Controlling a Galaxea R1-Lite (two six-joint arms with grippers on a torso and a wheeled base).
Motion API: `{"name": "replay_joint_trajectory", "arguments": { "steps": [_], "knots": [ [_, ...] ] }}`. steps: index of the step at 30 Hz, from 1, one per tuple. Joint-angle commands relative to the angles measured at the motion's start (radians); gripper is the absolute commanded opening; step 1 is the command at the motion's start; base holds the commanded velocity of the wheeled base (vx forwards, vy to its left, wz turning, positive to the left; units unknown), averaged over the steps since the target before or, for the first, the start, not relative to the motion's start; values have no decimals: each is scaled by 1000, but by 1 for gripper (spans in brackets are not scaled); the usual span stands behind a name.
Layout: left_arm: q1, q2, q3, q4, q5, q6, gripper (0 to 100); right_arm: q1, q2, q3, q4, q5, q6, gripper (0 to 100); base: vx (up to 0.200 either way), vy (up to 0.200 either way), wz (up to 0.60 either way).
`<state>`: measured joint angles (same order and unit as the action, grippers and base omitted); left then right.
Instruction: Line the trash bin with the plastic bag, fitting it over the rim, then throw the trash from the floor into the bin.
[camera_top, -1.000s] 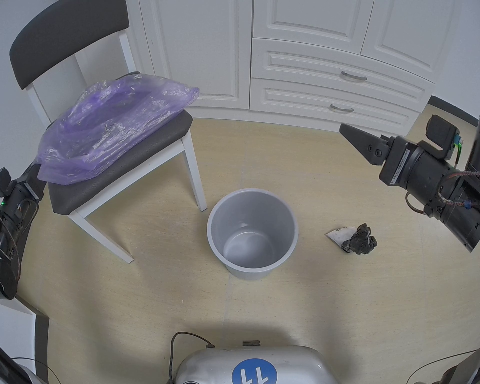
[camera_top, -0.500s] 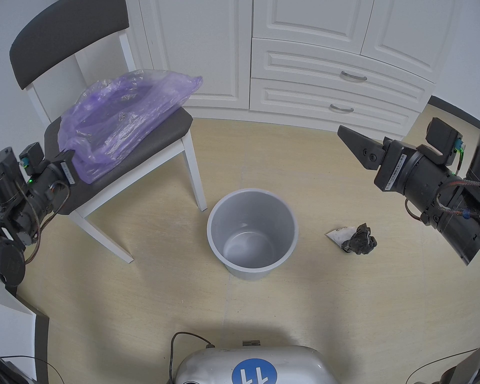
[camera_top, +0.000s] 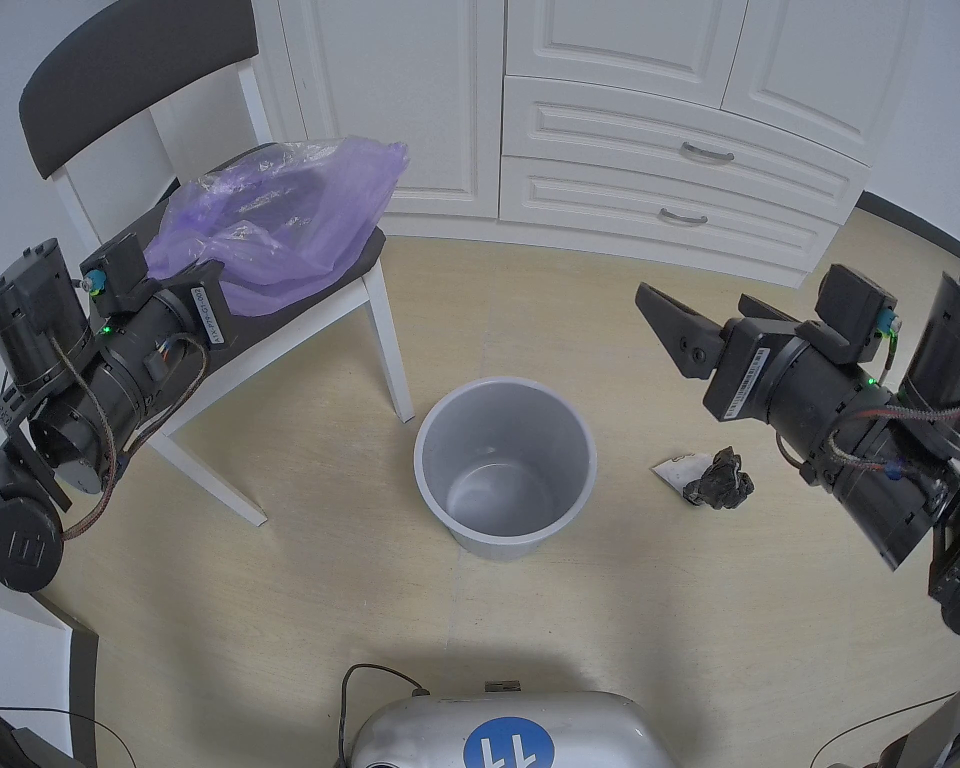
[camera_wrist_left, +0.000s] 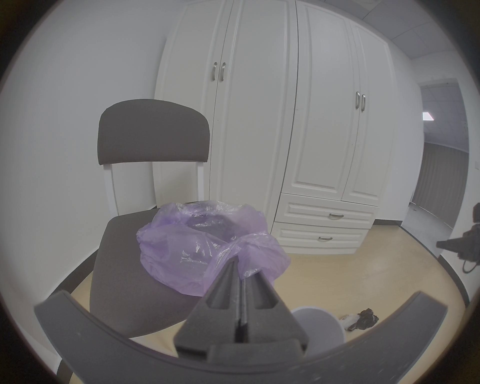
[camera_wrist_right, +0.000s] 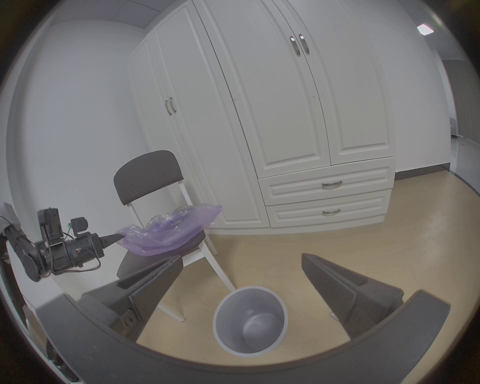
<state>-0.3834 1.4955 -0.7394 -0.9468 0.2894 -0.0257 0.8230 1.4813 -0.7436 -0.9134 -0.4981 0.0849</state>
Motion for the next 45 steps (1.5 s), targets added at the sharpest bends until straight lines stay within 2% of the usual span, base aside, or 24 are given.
{"name": "replay_joint_trajectory", "arguments": {
  "steps": [1, 10, 24, 31, 33, 38, 45],
  "knots": [
    [-38, -35, 3, 0, 1, 3, 0, 16, 79, 44, -64, -13, -25, 100, 0, 0, 0],
    [-111, -58, 58, -1, 1, 90, 0, 42, 172, 69, -234, -19, -50, 100, 0, 0, 0],
    [-161, -78, 77, -1, 5, 96, 0, 36, 220, 66, -266, -20, -50, 100, 0, 0, 0],
    [-212, -126, 109, -3, 7, 138, 0, 13, 244, 56, -259, -11, -40, 100, 0, 0, 0],
    [-256, -147, 132, -18, 8, 161, 0, 15, 255, 58, -259, -10, -39, 100, 0, 0, 0],
    [-276, -144, 147, -61, 7, 176, 0, 12, 263, 55, -257, -7, -25, 100, 0, 0, 0],
    [-302, -129, 156, -70, 1, 173, 0, -19, 289, 52, -252, 39, 16, 100, 0, 0, 0]
  ]
}}
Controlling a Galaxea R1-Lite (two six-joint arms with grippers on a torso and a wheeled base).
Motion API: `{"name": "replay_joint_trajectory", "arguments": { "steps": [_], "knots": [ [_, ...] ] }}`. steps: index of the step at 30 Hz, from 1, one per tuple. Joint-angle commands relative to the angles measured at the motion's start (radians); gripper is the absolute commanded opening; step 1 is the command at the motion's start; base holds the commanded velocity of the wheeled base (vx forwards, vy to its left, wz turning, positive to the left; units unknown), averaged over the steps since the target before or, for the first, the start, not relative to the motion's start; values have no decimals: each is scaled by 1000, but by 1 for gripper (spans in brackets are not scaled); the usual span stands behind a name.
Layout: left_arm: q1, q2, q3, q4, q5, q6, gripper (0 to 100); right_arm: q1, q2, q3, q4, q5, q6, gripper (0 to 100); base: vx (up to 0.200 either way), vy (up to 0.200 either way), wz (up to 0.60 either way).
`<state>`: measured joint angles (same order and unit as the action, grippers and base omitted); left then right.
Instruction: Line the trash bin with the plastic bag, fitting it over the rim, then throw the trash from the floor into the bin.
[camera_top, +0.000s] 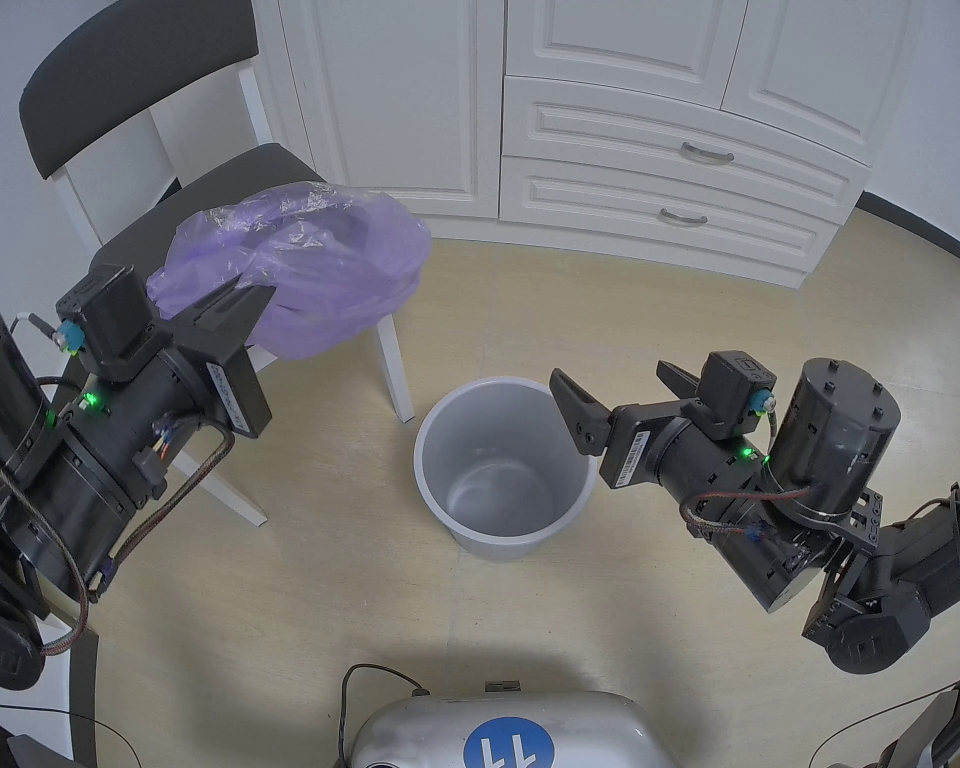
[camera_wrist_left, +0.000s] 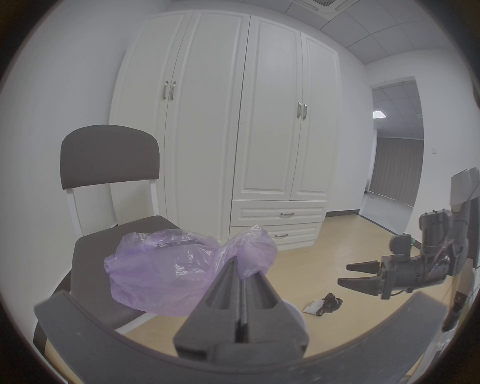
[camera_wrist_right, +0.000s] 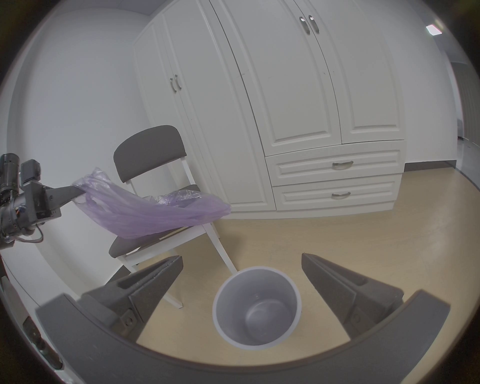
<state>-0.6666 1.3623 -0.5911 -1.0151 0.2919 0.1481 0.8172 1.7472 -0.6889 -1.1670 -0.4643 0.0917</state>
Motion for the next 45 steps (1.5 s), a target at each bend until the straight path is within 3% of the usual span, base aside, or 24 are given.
{"name": "replay_joint_trajectory", "arguments": {
  "steps": [1, 6, 10, 11, 12, 14, 17, 26, 38, 41, 45],
  "knots": [
    [-19, 4, 8, -2, -2, -1, 0, -13, 23, -3, 1, 6, 10, 100, 0, 0, 0],
    [-57, -20, 27, -34, -7, -1, 0, -35, 48, -61, 56, 27, 86, 100, 0, 0, 0],
    [-93, -26, 34, -42, -7, -1, 0, -38, 0, -165, 308, 44, 263, 100, 0, 0, 0],
    [-93, -28, 34, -42, -7, -1, 0, -38, -2, -170, 319, 45, 270, 100, 0, 0, 0],
    [-122, -48, 39, -39, -5, -2, 0, -43, -32, -230, 458, 78, 358, 100, 0, 0, 0],
    [-153, -72, 42, -30, -4, -4, 0, -49, -58, -299, 618, 115, 448, 100, 0, 0, 0],
    [-176, -91, 47, -30, -4, -4, 0, -52, -48, -347, 711, 115, 491, 100, 0, 0, 0],
    [-254, -115, 62, -39, -4, -4, 0, -58, -29, -322, 639, 113, 482, 100, 0, 0, 0],
    [-265, -117, 56, -42, -7, -5, 0, -32, -29, -287, 650, 113, 465, 100, 0, 0, 0],
    [-265, -117, 59, -42, -5, -4, 0, 13, -41, -201, 649, 113, 378, 100, 0, 0, 0],
    [-265, -106, 54, -42, -4, -5, 0, 62, -35, -136, 652, 124, 332, 100, 0, 0, 0]
  ]
}}
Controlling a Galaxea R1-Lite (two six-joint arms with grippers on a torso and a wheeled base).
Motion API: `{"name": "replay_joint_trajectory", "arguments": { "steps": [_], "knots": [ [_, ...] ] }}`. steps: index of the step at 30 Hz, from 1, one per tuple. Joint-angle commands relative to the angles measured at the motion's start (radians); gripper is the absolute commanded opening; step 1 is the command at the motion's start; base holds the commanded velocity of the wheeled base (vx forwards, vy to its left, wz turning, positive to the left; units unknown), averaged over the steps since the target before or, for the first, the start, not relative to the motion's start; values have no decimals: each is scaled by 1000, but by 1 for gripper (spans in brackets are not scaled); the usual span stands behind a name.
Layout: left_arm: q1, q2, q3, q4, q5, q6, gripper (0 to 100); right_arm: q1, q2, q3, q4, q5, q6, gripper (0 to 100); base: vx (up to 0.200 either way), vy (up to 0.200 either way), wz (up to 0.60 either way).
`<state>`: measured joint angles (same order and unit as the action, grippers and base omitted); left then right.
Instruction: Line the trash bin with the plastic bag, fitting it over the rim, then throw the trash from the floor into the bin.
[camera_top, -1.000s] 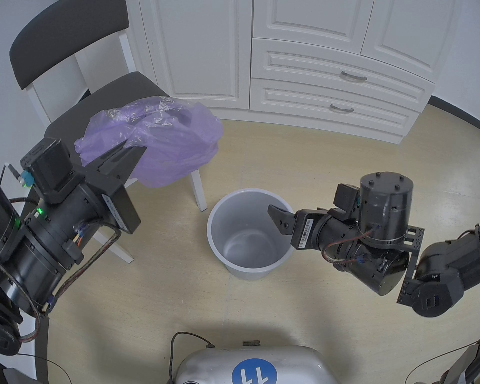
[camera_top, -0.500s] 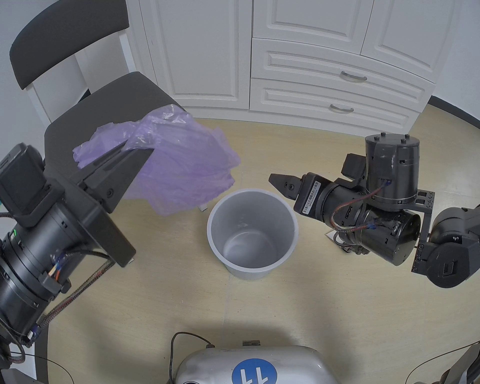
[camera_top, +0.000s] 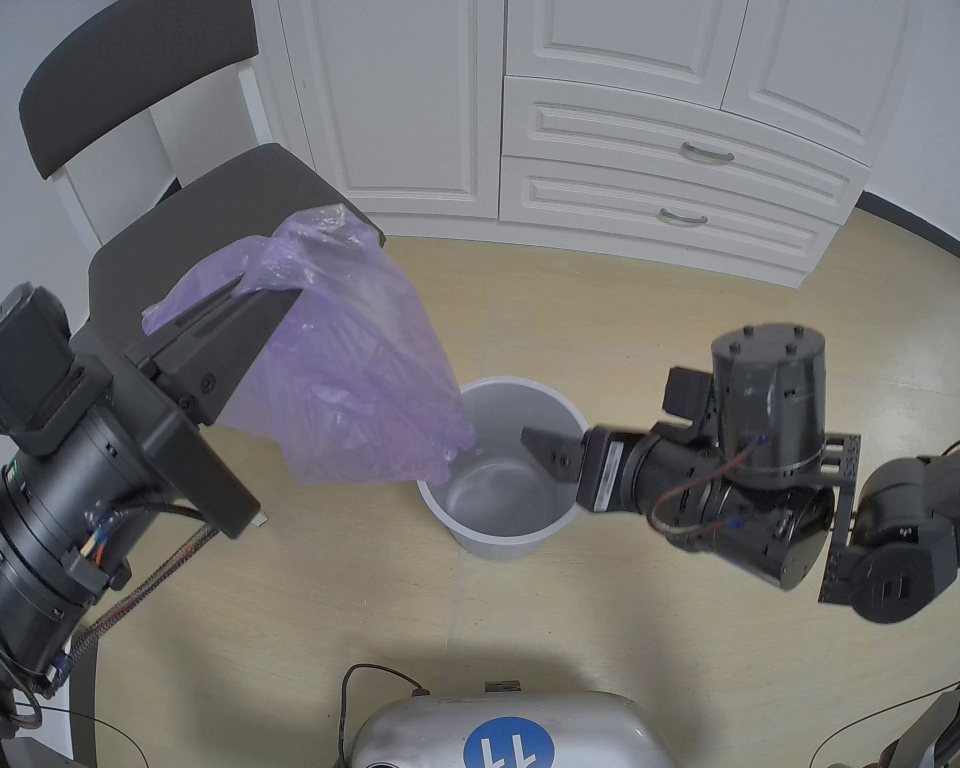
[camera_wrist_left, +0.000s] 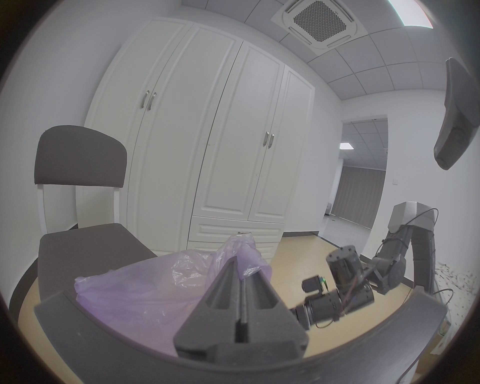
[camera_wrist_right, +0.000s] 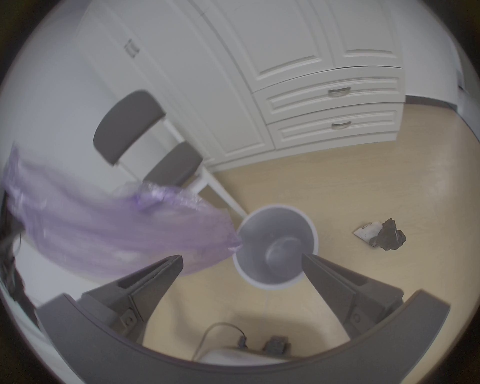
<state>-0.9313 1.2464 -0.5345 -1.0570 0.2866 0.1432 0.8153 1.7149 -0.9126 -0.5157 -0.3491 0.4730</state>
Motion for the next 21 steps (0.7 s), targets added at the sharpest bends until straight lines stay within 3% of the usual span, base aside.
{"name": "replay_joint_trajectory", "arguments": {
  "steps": [1, 8, 15, 21],
  "knots": [
    [0, 11, -2, 0, 2, -1, 0, 76, 2, 103, 2, 10, -59, 100, 0, 0, 0],
    [0, 30, -9, -1, 3, -4, 0, 162, 75, 158, -12, 38, -73, 100, 0, 0, 0],
    [0, 24, -10, -3, 3, -4, 0, 150, 143, 156, -49, 41, -70, 100, 0, 0, 0],
    [0, 44, -9, -41, 3, -2, 0, 205, 166, 190, -49, 81, -66, 100, 0, 0, 0]
  ]
}}
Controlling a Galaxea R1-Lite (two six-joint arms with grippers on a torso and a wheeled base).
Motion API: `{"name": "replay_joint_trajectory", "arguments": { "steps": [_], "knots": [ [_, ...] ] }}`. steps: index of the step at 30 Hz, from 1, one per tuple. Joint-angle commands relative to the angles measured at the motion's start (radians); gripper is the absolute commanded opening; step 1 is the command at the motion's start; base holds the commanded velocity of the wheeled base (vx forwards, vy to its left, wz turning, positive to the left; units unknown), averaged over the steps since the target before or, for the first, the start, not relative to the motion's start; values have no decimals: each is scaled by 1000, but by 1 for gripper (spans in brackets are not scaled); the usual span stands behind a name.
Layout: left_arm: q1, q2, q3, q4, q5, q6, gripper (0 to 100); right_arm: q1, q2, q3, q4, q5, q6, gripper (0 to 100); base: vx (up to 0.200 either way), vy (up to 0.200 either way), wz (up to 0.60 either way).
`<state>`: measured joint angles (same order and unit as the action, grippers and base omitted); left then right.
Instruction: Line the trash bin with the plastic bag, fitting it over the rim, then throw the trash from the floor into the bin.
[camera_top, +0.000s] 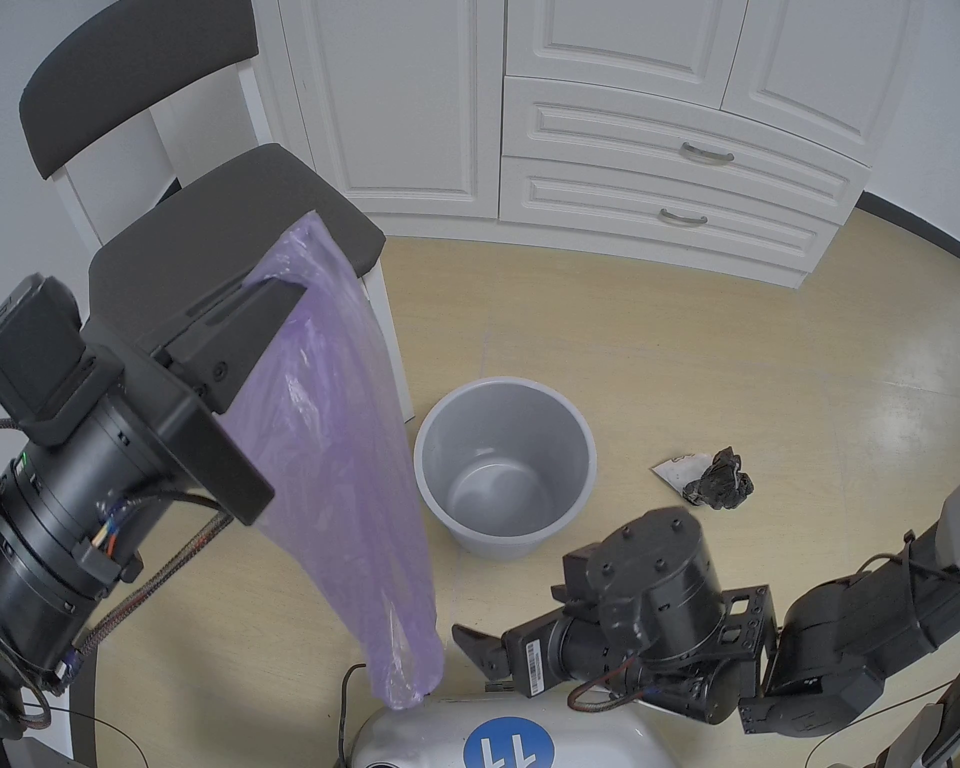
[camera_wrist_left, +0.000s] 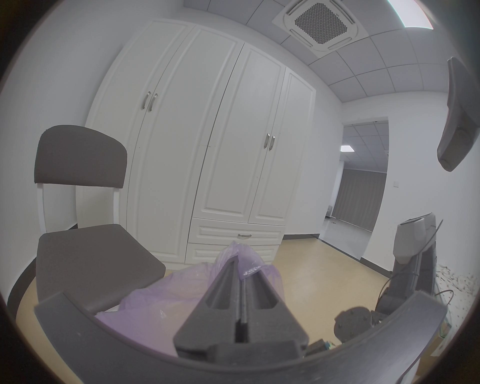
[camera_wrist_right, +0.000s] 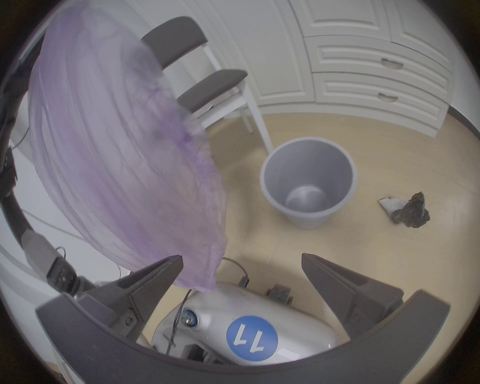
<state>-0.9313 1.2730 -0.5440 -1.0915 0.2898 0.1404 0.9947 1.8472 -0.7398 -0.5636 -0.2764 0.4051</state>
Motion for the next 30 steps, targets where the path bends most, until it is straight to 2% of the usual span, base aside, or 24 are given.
{"name": "replay_joint_trajectory", "arguments": {
  "steps": [1, 7, 12, 15, 17, 21, 22, 23, 27, 30],
  "knots": [
    [0, 20, 1, -10, 2, 2, 0, 38, 50, 23, -1, 11, 1, 100, 0, 0, 0],
    [2, 22, -2, -10, 2, 1, 0, 78, 61, 65, 1, 17, -14, 100, 0, 0, 0],
    [9, 26, -7, -10, 6, 1, 0, 102, 32, 125, -2, 49, -72, 100, 0, 0, 0],
    [9, 37, -20, -10, 12, -1, 0, 119, 36, 128, -4, 59, -69, 100, 0, 0, 0],
    [9, 59, -43, -10, 43, -2, 0, 127, 47, 122, -35, 57, -61, 100, 0, 0, 0],
    [2, 132, -116, -34, 144, -48, 0, 130, 95, 119, -193, 49, -9, 100, 0, 0, 0],
    [2, 135, -120, -36, 147, -51, 0, 130, 98, 119, -199, 49, -8, 100, 0, 0, 0],
    [0, 186, -172, -59, 201, -85, 0, 131, 139, 105, -265, 42, 18, 100, 0, 0, 0],
    [0, 226, -234, -71, 255, -114, 0, 131, 171, 80, -282, 17, 34, 100, 0, 0, 0],
    [0, 224, -247, -71, 259, -124, 0, 131, 178, 66, -282, 11, 49, 100, 0, 0, 0]
  ]
}}
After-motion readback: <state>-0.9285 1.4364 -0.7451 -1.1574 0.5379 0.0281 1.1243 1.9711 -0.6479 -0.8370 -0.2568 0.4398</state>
